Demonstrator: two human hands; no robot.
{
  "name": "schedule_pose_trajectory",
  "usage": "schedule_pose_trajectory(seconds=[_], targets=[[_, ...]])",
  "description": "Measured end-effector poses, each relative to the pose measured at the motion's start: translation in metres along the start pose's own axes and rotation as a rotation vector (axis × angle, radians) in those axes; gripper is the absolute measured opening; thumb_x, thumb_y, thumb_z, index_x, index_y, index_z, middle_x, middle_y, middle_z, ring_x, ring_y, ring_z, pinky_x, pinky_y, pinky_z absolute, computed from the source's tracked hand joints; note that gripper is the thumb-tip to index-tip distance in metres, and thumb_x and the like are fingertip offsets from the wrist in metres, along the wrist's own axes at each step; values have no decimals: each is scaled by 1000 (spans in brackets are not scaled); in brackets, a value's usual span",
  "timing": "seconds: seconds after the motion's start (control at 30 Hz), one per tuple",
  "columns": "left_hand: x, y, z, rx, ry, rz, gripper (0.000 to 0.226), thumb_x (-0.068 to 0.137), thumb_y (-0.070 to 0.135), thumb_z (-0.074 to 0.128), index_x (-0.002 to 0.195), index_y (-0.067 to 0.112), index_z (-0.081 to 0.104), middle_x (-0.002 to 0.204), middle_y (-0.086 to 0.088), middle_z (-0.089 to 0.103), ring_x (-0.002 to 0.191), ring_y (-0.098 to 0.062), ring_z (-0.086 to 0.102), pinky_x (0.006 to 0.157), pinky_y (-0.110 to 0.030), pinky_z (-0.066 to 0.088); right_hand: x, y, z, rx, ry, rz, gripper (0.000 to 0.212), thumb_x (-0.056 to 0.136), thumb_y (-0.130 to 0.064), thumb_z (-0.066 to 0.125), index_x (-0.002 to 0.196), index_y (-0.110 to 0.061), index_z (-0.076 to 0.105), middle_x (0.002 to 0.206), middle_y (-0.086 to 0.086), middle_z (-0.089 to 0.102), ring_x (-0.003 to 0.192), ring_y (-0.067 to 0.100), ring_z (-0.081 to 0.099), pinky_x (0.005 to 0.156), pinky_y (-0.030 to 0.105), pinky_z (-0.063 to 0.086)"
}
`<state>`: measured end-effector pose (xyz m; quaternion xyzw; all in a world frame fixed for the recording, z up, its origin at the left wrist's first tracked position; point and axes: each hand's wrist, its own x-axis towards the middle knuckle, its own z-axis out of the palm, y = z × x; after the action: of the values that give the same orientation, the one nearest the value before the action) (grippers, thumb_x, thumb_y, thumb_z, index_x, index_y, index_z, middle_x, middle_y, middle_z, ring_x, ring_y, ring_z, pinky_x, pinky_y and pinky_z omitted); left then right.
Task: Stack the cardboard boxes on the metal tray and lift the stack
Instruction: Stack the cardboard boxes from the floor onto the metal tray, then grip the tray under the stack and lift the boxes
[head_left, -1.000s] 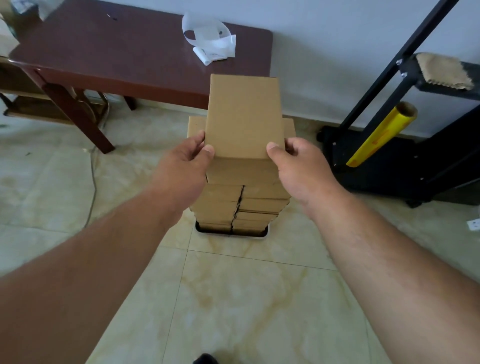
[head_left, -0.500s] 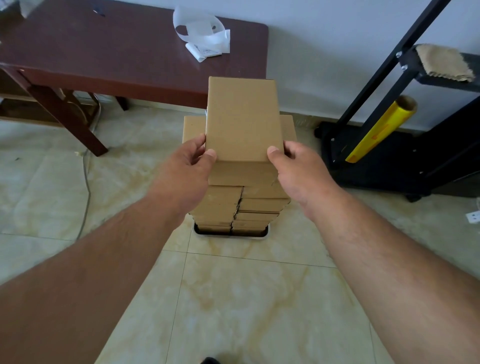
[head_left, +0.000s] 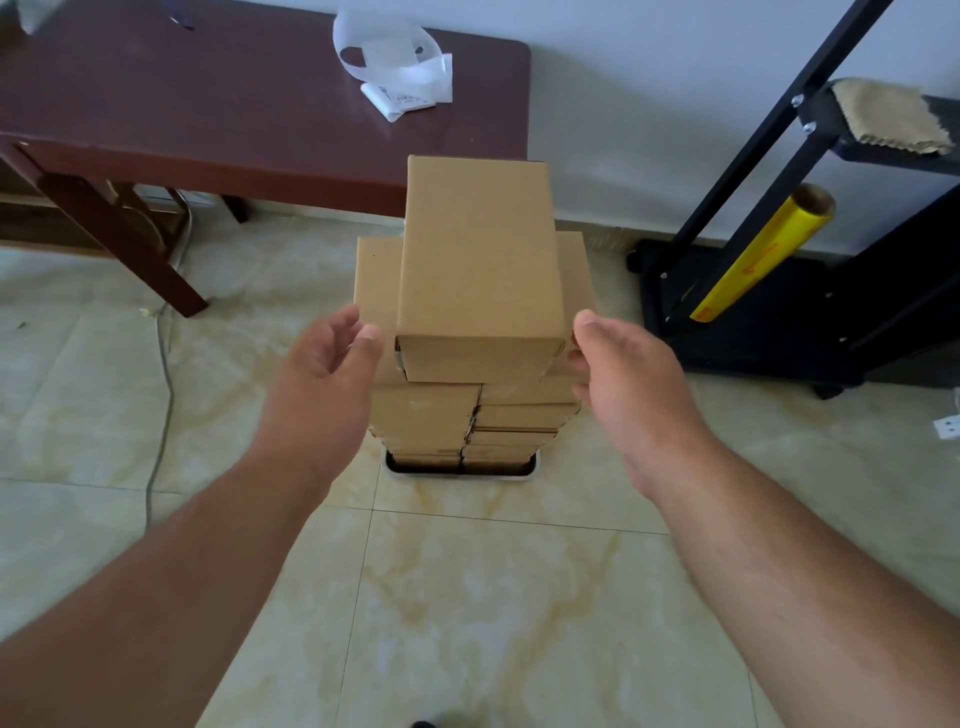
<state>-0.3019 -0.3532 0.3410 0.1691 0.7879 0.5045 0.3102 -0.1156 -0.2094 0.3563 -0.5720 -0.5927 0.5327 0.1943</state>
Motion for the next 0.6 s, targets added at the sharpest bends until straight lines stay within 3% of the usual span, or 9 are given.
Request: schedule_pose_trajectory(seconds=[0.23,0.6], targets=[[-24,-53,-21,117,64,-132,46,102,43,59,147,33,52,135,16,61,123,-17,63,111,-46,46,-23,51,-16,-39,-42,88,18,101,-46,56,114,-39,66,122,-17,68,120,4,63,111,42,49],[-48,-85,-17,109,32,-195,45,101,42,61,144,36,54,134,19,62,123,-4,59,111,-40,45,-34,79,-18,-99,-87,142,38,102,-45,55,134,-28,64,130,-15,65,123,8,60,110,34,46]])
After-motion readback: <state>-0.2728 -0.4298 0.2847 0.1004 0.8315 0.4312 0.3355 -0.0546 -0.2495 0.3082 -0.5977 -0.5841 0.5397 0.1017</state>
